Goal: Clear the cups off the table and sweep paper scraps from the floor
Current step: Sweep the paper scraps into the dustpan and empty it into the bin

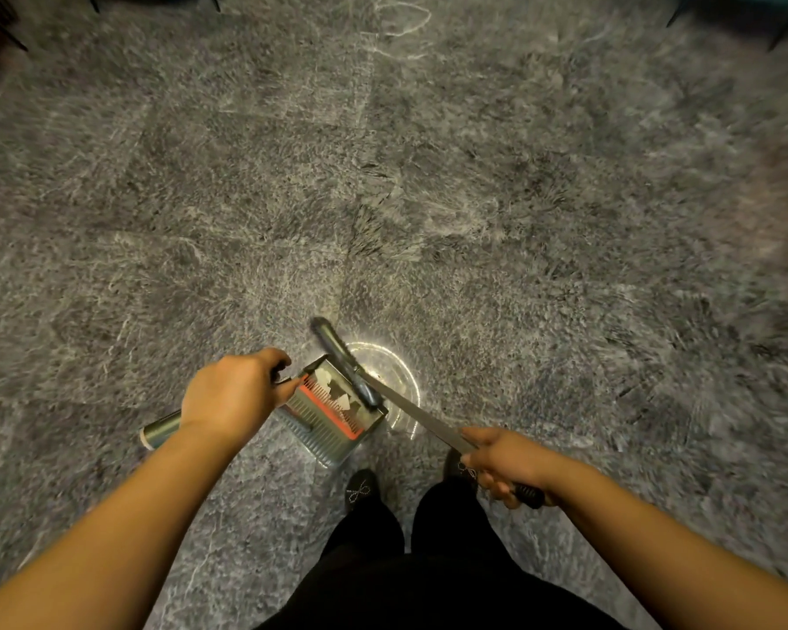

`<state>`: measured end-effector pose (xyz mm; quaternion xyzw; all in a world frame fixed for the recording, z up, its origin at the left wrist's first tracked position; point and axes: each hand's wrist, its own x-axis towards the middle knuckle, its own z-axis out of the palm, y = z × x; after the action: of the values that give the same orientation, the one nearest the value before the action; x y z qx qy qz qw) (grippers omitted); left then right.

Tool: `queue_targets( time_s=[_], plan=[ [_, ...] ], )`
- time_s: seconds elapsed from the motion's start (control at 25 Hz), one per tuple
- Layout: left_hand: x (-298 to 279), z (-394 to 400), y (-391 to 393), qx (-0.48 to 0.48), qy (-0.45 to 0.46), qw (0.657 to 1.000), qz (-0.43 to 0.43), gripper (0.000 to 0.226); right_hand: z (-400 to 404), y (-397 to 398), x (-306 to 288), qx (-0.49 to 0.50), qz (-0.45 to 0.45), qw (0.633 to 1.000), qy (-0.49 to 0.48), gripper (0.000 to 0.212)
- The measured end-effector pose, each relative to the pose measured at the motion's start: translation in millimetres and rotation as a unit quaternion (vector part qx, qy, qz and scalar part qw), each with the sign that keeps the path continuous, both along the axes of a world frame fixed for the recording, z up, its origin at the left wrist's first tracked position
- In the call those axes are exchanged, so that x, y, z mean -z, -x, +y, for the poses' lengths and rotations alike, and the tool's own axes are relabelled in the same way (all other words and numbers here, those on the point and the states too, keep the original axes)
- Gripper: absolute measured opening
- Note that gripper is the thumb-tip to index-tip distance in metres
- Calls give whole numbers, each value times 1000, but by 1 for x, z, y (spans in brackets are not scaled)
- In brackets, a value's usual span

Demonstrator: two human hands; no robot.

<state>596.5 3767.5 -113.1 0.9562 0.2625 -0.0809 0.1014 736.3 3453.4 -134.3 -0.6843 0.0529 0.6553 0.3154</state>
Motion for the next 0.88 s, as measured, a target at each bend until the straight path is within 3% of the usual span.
queue_targets(
  time_s=[0.2,0.52,0.76,0.88],
  plan=[
    [-1,14,4,-20,16,1000,11,43,19,-9,24,7,-44,999,7,36],
    [5,17,17,-12,0,1000,-25,43,49,-4,81,99,-1,994,35,32],
    [6,21,20,-23,17,999,-29,47,54,1,93,63,-6,997,35,44],
    [7,20,17,-26,12,999,-29,45,58,4,93,9,-44,998,36,40]
  ],
)
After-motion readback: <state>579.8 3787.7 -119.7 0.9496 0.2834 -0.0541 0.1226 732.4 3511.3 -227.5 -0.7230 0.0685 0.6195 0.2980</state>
